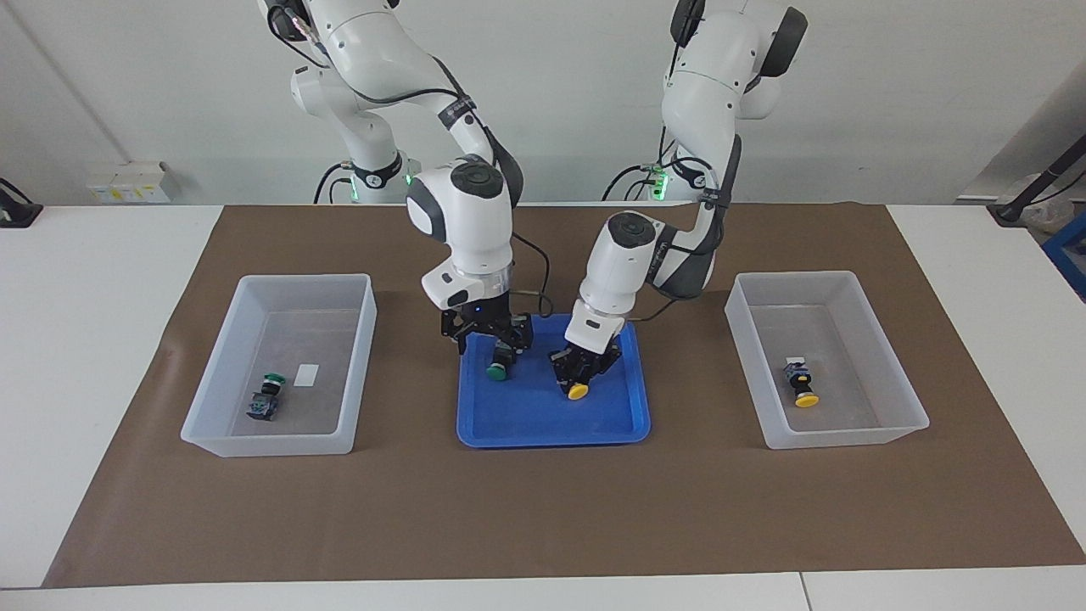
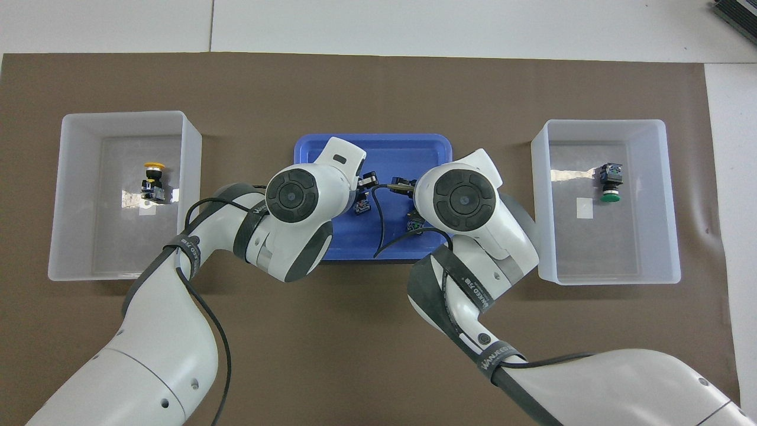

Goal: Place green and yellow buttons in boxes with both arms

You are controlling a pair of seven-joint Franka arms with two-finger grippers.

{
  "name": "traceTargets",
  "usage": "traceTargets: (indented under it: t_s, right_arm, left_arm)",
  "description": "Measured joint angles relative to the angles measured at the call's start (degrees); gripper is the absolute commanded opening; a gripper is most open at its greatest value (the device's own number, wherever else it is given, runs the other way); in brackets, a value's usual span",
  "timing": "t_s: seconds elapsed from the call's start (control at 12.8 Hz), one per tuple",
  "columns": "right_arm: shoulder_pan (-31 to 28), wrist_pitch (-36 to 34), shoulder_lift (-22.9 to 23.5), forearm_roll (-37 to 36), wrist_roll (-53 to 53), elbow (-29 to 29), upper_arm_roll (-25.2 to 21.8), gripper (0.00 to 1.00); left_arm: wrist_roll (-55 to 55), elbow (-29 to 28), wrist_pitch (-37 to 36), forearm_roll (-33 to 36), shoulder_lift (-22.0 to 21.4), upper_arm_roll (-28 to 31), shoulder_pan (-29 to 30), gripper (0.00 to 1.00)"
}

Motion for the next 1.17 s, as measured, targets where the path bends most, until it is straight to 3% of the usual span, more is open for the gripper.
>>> traceTargets:
  t_s: [0.39,0.7,0.93,1.09,1.17]
  right_arm:
    - [0.4,1.2,2.1,-0.2,3.0,0.2,0.0,1.00]
    - [0.5,1.6,4.0,-0.2,3.1,0.1,0.0,1.00]
    - [1.9,4.2,5.3,-0.2,3.1,-0.7,0.0,1.00]
    - [2.1,4.6,5.5,-0.2,3.1,-1.0,0.0,0.89]
    - [2.1,4.6,5.5,-0.2,3.1,-1.0,0.0,0.70]
  left_arm:
    - [0.0,1.4,-3.8,0.0,-0.2,0.8,0.4,0.00]
    - [0.7,10.5,-15.8,0.0,-0.3,1.2,2.8,0.00]
    - [5.1,13.9,-22.2,0.1,-0.8,1.2,5.4,0.00]
    - [10.5,14.5,-27.3,0.0,-2.6,1.2,7.8,0.00]
    - [13.5,14.6,-30.1,0.0,-3.8,1.1,9.0,0.00]
